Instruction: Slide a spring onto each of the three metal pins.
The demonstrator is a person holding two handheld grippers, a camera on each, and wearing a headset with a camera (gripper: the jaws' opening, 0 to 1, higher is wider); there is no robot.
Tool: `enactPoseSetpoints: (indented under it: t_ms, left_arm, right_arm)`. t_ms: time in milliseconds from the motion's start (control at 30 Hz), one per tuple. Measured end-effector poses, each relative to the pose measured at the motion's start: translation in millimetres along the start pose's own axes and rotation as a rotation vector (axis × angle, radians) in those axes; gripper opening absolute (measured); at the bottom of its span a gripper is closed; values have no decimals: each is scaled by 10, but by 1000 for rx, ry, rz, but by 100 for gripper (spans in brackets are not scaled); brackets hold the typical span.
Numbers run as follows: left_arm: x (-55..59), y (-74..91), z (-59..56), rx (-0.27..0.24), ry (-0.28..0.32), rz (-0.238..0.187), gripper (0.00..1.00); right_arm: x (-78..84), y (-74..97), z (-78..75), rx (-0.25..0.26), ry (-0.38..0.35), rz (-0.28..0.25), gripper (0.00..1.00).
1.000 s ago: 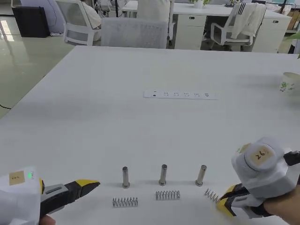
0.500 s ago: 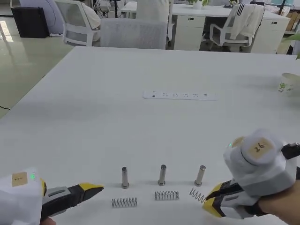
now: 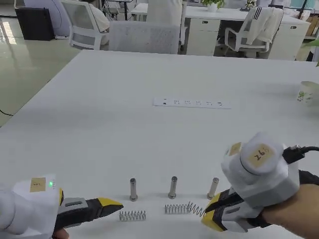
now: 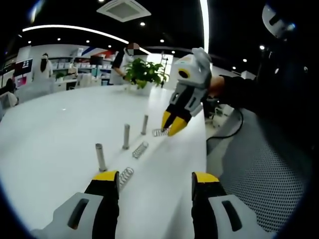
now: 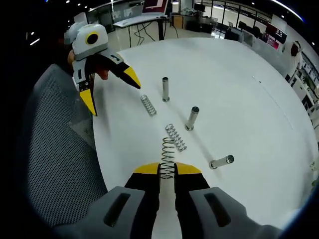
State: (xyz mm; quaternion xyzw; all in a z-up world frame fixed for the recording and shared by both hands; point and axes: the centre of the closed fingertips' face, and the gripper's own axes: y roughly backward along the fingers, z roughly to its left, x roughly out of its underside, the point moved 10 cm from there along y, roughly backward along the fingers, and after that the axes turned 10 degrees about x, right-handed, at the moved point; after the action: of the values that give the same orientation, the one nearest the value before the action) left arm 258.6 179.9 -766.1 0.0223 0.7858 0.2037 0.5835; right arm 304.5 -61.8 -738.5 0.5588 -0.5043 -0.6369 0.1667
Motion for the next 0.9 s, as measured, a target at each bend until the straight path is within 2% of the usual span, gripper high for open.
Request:
enactPoseSetpoints:
  t_ms: [533,900]
  left_arm:
    - [-242,-93,30,57,-89,45,46]
    - [-317,-116,-19,72,-131,49,41]
  right_arm:
    - [-180,-3,106,-49,129,19,8]
    - [-312,48,200,-65,199,18,8]
